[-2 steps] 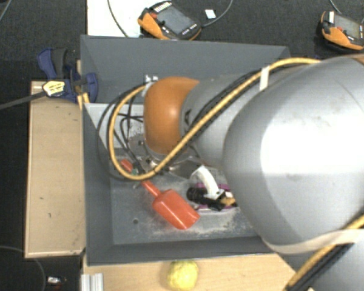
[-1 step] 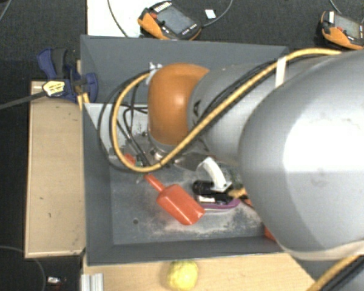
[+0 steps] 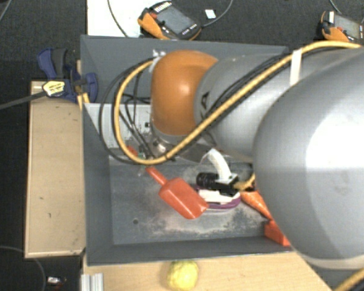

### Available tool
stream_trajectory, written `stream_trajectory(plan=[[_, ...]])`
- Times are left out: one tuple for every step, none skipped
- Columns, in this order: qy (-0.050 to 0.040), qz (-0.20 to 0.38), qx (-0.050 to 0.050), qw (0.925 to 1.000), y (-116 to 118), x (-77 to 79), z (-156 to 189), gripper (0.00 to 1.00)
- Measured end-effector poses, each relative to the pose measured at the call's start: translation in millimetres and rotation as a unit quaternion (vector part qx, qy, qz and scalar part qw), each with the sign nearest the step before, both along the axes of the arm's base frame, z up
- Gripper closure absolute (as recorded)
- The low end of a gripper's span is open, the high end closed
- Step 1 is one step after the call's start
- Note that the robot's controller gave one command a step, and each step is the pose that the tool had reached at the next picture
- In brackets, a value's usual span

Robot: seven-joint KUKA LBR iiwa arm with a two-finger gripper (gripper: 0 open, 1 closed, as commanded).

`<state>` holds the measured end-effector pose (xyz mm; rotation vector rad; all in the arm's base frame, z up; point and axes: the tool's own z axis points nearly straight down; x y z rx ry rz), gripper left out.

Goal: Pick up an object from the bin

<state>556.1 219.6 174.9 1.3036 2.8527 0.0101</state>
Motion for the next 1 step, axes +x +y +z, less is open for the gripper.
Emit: stream_trajectory(plan=[[-0.0016, 0.000, 0.001, 1.0000, 0.3, 0.8, 28.6, 1.00]])
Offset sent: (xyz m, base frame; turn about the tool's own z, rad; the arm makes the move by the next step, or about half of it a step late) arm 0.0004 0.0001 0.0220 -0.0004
